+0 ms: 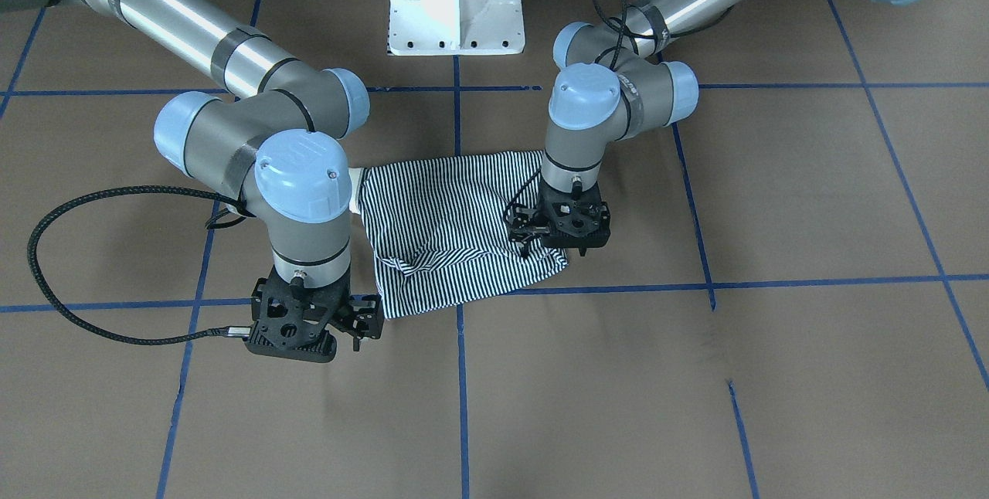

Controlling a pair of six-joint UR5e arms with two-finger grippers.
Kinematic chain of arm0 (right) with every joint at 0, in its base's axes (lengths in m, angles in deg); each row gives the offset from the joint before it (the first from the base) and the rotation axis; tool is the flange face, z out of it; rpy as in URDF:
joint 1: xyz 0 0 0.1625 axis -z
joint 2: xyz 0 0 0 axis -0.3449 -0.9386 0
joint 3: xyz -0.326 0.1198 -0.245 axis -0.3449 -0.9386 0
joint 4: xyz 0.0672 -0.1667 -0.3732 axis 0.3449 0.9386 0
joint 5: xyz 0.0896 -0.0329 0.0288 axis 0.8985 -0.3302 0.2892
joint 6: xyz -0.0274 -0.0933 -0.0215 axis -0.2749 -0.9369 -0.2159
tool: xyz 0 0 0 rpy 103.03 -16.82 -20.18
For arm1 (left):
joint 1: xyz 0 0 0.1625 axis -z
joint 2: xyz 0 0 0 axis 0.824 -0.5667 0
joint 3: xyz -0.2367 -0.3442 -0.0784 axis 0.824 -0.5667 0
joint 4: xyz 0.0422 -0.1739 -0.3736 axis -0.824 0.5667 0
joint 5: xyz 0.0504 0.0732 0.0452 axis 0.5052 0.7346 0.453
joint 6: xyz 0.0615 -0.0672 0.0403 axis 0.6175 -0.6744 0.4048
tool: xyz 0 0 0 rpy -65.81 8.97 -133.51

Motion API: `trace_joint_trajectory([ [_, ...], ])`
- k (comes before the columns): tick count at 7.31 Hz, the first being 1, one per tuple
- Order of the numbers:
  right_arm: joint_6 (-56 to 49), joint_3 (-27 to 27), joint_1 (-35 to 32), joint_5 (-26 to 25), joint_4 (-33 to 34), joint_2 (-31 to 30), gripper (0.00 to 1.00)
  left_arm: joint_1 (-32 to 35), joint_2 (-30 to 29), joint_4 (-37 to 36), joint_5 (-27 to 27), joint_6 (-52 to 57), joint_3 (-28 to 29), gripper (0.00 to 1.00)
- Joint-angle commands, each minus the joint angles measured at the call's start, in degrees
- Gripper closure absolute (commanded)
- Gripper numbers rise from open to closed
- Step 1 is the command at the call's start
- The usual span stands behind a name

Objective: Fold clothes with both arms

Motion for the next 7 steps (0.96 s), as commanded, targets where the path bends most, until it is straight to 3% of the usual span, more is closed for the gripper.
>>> trace_joint_trajectory([
  [1, 1.09, 2.22, 2.44, -0.16, -0.15, -0.01, 0.0, 4.8, -0.04, 4.59, 0.01, 6.16, 5.47, 0.0],
  [4, 9.76, 5.75, 7.62, -1.56, 0.11, -0.01, 0.02, 11.84, 0.22, 7.14, -7.34, 18.64, 5.14, 0.0],
  [6, 11.91, 5.67, 10.8, -5.95, 0.11, -0.62, 0.48, 11.85, 0.31, 7.51, -7.46, 18.58, 5.05, 0.0],
  [7, 11.12, 5.75, 11.07, -5.96, 0.11, -1.49, 0.54, 11.85, 0.22, 7.51, -7.46, 18.15, 5.05, 0.0],
])
